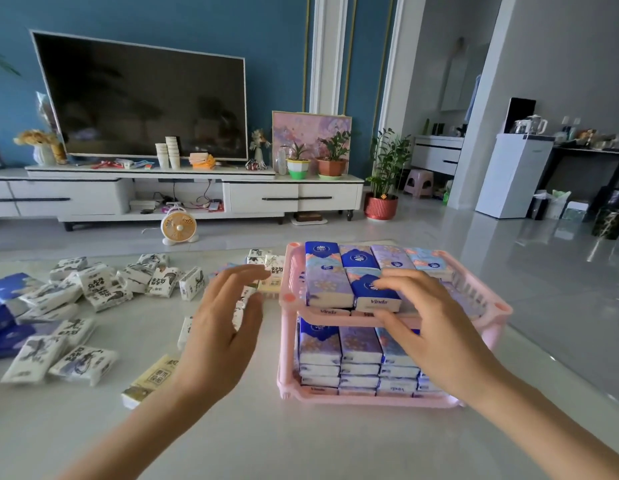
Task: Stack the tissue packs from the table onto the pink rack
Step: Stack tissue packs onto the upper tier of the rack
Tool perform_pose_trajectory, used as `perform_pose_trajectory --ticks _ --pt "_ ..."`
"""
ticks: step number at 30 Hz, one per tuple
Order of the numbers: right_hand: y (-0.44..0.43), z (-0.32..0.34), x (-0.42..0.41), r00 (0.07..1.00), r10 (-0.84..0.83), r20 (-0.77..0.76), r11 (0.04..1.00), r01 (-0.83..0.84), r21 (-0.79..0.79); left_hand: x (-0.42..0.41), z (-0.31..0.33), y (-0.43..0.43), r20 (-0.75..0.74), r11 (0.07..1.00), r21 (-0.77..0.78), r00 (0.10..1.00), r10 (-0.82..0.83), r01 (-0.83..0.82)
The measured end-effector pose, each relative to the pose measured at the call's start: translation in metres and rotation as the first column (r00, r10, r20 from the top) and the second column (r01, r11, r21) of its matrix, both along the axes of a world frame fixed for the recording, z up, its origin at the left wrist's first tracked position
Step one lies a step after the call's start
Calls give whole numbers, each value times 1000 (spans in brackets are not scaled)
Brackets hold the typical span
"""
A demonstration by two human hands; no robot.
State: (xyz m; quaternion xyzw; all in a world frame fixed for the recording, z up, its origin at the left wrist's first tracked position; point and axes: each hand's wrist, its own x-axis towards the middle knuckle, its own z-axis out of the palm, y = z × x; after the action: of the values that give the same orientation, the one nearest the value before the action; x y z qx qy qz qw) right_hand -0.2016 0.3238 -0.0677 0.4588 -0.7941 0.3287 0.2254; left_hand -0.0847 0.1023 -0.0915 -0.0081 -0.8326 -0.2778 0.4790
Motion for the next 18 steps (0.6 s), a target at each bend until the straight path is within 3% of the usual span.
perform_pose_trajectory --ticks 3,7,11,15,18 --pt "-3 7 25 995 73 -65 997 -72 22 29 -25 -38 -41 990 101 994 99 -95" --pt "-24 3 60 977 207 -45 977 -205 52 57 -72 -82 99 930 241 961 259 -276" --pt "-66 -23 84 945 319 68 937 -326 127 66 -111 -96 280 947 47 914 294 -319" --pt "-117 -55 92 915 313 256 914 -363 179 58 -118 -102 394 936 -201 851 347 -288" --pt "-155 -73 89 863 241 443 934 -331 137 60 -118 -112 419 927 -199 827 375 -319"
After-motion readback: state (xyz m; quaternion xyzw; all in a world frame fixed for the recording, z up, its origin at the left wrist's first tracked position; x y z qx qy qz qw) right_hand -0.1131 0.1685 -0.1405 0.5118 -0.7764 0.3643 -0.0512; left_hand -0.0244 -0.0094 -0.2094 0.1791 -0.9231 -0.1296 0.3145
